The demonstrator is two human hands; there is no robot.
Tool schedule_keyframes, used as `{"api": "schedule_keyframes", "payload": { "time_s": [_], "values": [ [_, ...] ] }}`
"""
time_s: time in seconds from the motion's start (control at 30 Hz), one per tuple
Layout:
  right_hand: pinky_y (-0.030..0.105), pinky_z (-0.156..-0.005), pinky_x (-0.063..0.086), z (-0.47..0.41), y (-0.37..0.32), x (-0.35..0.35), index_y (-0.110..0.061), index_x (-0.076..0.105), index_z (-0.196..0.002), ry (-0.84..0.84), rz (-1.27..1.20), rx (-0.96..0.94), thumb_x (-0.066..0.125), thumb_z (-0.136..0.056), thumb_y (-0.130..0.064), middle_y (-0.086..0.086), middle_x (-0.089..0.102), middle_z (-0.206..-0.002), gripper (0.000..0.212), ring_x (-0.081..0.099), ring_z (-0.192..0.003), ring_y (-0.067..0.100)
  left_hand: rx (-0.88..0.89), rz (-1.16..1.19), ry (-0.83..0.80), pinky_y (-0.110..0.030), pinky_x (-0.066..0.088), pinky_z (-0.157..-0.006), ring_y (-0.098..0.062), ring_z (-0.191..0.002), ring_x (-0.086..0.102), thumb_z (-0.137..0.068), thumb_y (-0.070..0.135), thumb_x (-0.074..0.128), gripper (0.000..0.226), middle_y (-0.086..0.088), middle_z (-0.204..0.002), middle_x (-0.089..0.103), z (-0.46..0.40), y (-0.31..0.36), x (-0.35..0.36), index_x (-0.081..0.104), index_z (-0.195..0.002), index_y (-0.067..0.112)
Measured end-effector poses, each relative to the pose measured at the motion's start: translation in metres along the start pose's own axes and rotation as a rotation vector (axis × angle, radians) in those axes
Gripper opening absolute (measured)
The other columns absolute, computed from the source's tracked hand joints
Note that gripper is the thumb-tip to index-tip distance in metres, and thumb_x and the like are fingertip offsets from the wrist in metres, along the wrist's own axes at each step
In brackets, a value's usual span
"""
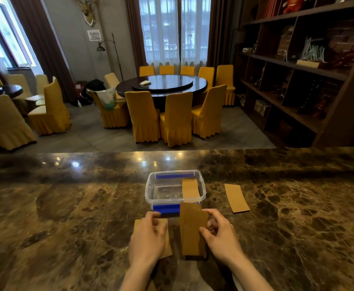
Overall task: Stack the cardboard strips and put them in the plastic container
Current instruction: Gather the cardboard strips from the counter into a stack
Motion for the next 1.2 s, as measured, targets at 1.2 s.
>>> {"api": "schedule_keyframes", "payload": {
  "time_s": [1.2],
  "values": [
    [0.032, -0.083, 0.064, 0.002, -0.007, 0.008, -0.031, 0.059, -0.112, -0.086, -0.196, 0.058, 0.071, -0.093, -0.01, -0.002, 0.078, -0.096, 0.031, 0.076, -0.091, 0.01, 0.028, 0.512, -0.251, -0.017, 0.058, -0.068, -0.009, -0.098, 0.072, -0.095, 0.015, 0.07, 0.023, 0.007, -0.105, 0.074, 0.004, 0.013, 0.001, 0.062, -0.107, 0.032]
  ]
}}
Point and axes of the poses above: each hand's wrist, its own z-axis away from the middle knuckle, its own x-axis out of the palm, y = z × x, the point moved 2 cm from there along -z, towards the middle knuckle
